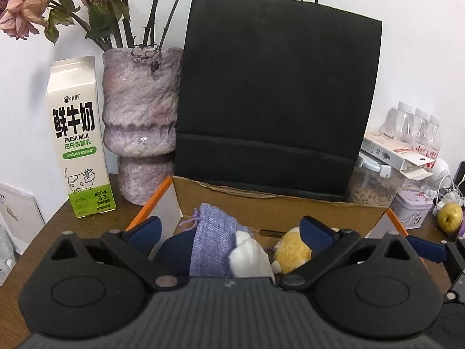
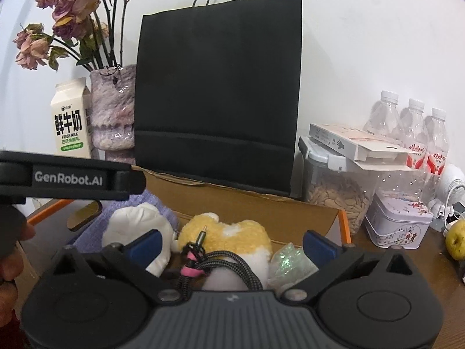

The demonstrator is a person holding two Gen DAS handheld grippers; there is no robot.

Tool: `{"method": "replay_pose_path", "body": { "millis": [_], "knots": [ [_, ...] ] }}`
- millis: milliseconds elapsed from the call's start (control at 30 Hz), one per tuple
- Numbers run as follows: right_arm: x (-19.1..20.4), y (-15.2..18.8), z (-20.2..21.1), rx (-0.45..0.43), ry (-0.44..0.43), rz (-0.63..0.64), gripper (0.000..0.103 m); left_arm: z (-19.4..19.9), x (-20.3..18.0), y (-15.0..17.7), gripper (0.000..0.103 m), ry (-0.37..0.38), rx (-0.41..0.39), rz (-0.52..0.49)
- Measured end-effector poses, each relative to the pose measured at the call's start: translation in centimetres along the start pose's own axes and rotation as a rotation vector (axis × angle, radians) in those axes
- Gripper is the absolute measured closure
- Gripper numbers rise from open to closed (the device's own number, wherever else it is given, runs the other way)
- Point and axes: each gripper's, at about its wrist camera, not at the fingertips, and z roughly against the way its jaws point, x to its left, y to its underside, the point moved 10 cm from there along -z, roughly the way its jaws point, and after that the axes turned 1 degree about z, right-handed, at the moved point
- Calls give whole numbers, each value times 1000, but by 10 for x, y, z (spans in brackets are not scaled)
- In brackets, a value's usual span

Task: Organize objects
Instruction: 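Open both grippers to drop the cloth and cable into the box, then move both grippers back toward the red rose and yellow block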

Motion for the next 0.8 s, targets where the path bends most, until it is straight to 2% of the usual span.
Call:
{"method": "replay_pose_path", "body": {
  "millis": [500, 800],
  "knots": [
    [5, 0, 8, -4, -15, 3, 0, 10, -1, -1, 0, 14, 5, 1],
    [9, -10, 31, -16, -43, -13, 0, 48, -3, -8, 0, 55, -29, -1]
  ]
}}
